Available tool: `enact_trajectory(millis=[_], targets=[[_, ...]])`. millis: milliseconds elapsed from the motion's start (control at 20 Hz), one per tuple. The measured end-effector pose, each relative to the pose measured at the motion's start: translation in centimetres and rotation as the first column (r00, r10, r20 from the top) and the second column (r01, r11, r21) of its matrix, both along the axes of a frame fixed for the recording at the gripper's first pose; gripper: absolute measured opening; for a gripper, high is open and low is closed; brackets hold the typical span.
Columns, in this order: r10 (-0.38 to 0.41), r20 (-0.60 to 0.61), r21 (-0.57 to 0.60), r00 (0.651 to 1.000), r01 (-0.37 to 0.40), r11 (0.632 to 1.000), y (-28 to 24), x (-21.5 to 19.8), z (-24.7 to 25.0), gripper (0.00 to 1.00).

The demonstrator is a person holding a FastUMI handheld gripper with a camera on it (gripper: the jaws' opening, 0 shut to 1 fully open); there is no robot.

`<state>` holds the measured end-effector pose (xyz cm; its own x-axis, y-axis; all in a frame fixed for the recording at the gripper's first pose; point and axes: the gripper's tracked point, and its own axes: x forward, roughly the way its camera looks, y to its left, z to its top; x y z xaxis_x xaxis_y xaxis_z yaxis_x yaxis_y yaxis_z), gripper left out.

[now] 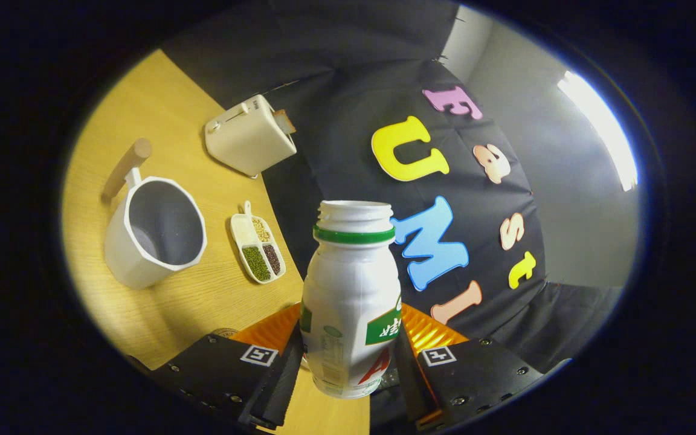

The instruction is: Take the bottle from table, then pour the juice into the cup, finally place the bottle on the coaster

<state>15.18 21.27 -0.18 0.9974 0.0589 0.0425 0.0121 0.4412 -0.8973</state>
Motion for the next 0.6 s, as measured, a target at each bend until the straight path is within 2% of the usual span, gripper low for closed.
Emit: enact_trajectory(millis=[150, 350, 450, 600], targets=[[0.014, -0.016, 0.216, 1.000, -0.011, 0.976, -1.1, -0.1, 0.3, 0.72], [0.070, -0.091, 0.478, 0.993, -0.018, 0.878, -1.7, -0.1, -0.1, 0.71], [0.085, -0.102, 0.561, 0.991, -0.013, 0.828, -2.3, -0.1, 0.0, 0.71], [0.113, -0.114, 0.637, 0.987, -0.015, 0.770, -2.5, 0.1, 0.1, 0.71]])
